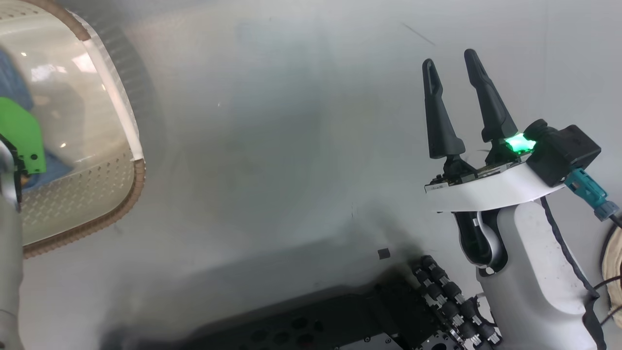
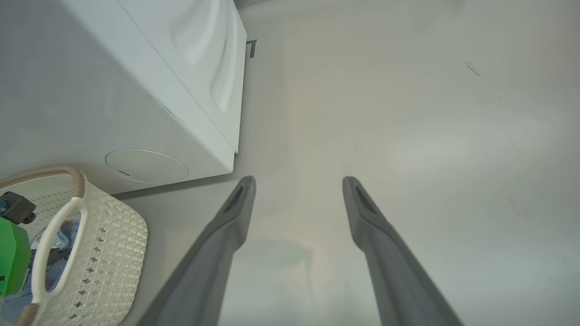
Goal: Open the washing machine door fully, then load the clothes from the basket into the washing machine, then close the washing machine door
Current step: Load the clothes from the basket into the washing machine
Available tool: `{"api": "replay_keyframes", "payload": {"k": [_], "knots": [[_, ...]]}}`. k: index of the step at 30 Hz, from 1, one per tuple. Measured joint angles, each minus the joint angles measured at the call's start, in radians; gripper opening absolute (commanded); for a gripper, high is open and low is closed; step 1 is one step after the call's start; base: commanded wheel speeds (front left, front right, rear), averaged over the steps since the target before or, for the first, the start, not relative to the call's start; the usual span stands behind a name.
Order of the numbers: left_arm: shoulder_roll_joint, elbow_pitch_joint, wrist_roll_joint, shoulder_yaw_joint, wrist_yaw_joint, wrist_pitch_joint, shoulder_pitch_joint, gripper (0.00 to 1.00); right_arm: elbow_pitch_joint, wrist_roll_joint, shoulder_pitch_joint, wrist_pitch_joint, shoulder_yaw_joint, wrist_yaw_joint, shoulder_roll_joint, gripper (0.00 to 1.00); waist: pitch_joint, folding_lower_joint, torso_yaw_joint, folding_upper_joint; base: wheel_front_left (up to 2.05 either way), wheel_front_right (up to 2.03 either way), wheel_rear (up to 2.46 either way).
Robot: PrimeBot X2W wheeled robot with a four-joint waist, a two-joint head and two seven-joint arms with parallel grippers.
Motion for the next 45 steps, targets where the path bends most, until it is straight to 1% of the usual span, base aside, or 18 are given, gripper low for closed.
{"api": "replay_keyframes", "payload": {"k": [6, 10, 15, 21, 22, 25, 28, 29, 31, 32, 37, 38, 45], "knots": [[-0.027, 0.007, -0.039, 0.023, -0.002, -0.075, 0.021, 0.0, 0.013, 0.0, -0.004, 0.0, -0.023, 0.001, 0.0, 1.0, -0.054, 0.0, 0.008, 0.0, 0.0, 0.0, 0.0], [-0.037, 0.012, -0.058, 0.034, -0.016, -0.127, 0.051, 0.0, 0.025, -0.001, -0.004, 0.0, -0.036, 0.004, -0.001, 1.0, -0.098, 0.0, 0.016, 0.0001, 0.0, 0.0, 0.0], [-0.071, 0.022, -0.1, 0.061, -0.029, -0.187, 0.09, 0.0, 0.044, -0.01, -0.002, 0.0, -0.047, 0.01, -0.001, 1.0, -0.159, 0.0, 0.029, 0.0, 0.0, 0.0, 0.0], [-0.115, 0.041, -0.144, 0.088, -0.056, -0.269, 0.136, 0.0, 0.069, -0.022, 0.001, 0.0, -0.072, 0.014, -0.002, 1.0, -0.237, 0.0, 0.046, 0.0, 0.0, 0.0, 0.0], [-0.119, 0.042, -0.151, 0.09, -0.064, -0.284, 0.146, 0.0, 0.072, -0.027, 0.002, 0.0, -0.077, 0.019, -0.002, 1.0, -0.251, 0.0, 0.049, 0.0, 0.0, 0.0, 0.0], [-0.126, 0.045, -0.162, 0.094, -0.081, -0.329, 0.173, 0.0, 0.08, -0.04, 0.005, 0.0, -0.091, 0.021, -0.002, 1.0, -0.292, 0.0, 0.059, 0.0, 0.0, 0.0, 0.0], [-0.144, 0.047, -0.171, 0.098, -0.091, -0.371, 0.195, 0.0, 0.089, -0.052, 0.02, 0.0, -0.1, 0.027, -0.002, 1.0, -0.333, 0.0, 0.07, 0.0, 0.0, 0.0, 0.0], [-0.151, 0.047, -0.173, 0.098, -0.099, -0.371, 0.202, 0.0, 0.094, -0.055, 0.024, 0.0, -0.102, 0.027, -0.002, 1.0, -0.347, 0.0, 0.074, 0.0, 0.0, 0.0, 0.0], [-0.157, 0.047, -0.177, 0.099, -0.1, -0.373, 0.209, 0.0, 0.099, -0.055, 0.03, 0.0, -0.105, 0.027, -0.002, 1.0, -0.361, 0.0, 0.078, 0.0001, 0.0, 0.0, 0.0], [-0.163, 0.049, -0.178, 0.1, -0.112, -0.38, 0.227, 0.0, 0.105, -0.059, 0.042, 0.0, -0.113, 0.028, -0.002, 1.0, -0.389, 0.0, 0.086, 0.0, 0.0, 0.0, 0.0], [-0.183, 0.045, -0.193, 0.115, -0.133, -0.389, 0.277, 0.0, 0.122, -0.072, 0.065, 0.0, -0.127, 0.033, -0.002, 1.0, -0.46, -0.0001, 0.107, 0.0, 0.0, 0.0, 0.0], [-0.183, 0.045, -0.193, 0.115, -0.133, -0.389, 0.277, 0.0, 0.122, -0.072, 0.065, 0.0, -0.127, 0.033, -0.002, 1.0, -0.46, -0.0001, 0.107, 0.0, 0.0, 0.0, 0.0], [-0.208, 0.002, -0.214, 0.126, -0.151, -0.392, 0.344, 0.0, 0.145, -0.084, 0.114, 0.0, -0.153, 0.038, -0.002, 1.0, -0.56, -0.0001, 0.135, 0.0, 0.0, 0.0, 0.0]]}}
